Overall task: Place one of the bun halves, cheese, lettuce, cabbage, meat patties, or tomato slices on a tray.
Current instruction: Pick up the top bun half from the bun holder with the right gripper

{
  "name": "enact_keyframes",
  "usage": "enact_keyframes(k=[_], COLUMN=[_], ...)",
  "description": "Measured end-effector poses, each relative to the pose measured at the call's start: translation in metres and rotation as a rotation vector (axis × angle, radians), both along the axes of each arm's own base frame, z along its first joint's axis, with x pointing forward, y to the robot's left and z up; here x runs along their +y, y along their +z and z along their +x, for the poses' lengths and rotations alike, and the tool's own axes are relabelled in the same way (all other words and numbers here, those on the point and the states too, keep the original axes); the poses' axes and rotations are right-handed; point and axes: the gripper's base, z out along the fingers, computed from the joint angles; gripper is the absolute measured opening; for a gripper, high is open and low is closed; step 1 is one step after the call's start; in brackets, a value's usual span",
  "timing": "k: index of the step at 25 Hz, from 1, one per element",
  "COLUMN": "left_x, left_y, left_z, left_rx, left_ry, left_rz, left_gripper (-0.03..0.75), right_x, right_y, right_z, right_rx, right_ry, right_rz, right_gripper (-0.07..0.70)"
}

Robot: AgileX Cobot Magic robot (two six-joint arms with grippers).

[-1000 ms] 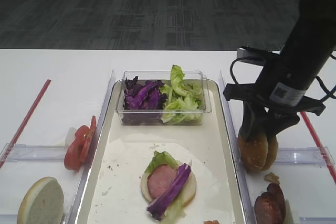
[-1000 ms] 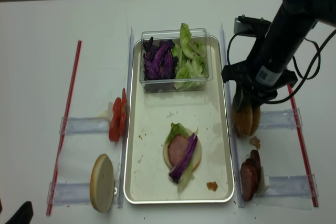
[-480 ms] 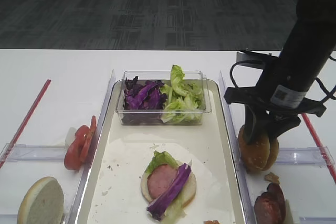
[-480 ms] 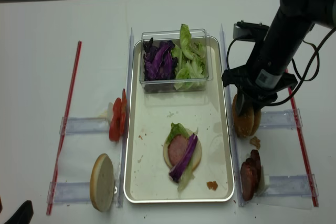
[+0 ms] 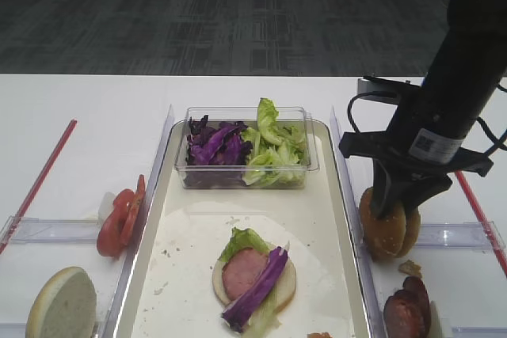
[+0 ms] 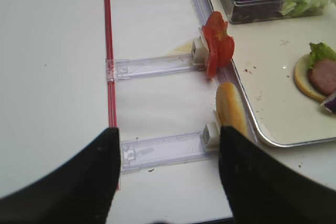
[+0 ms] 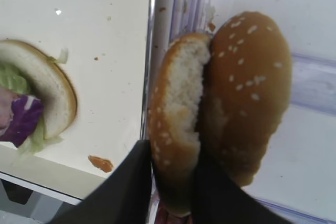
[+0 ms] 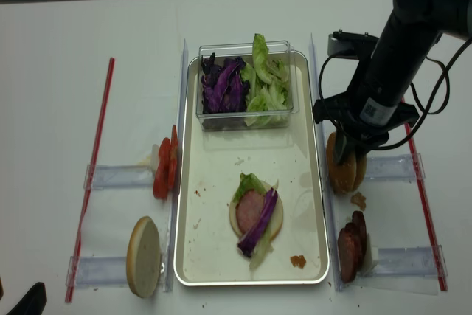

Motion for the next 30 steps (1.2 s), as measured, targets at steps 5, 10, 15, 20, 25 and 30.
enact_keyframes(k=[5,10,15,20,25,30], left_x=[0.0,0.0,0.0,0.0,0.0,0.0], left_y=[0.0,0.0,0.0,0.0,0.0,0.0], left_z=[0.0,0.0,0.0,0.0,0.0,0.0], left_rx=[0.0,0.0,0.0,0.0,0.0,0.0], left_ry=[0.0,0.0,0.0,0.0,0.0,0.0], left_rz=[0.0,0.0,0.0,0.0,0.0,0.0], left_gripper=[0.396,0.396,0.396,0.396,0.396,0.396], right_x=[0.0,0.0,0.0,0.0,0.0,0.0], right_y=[0.0,0.0,0.0,0.0,0.0,0.0], right_z=[0.0,-0.0002,-0.0002,-0.0002,-0.0002,-0.0002], right_rx=[-0.001,0.002,0.002,0.002,0.002,0.002], right_ry=[0.002,0.003,0.003,0.003,0.003,0.003], right_rz=[0.0,0.0,0.0,0.0,0.0,0.0], right_gripper=[0.195,0.169,0.163,0.162,0.145,0.132])
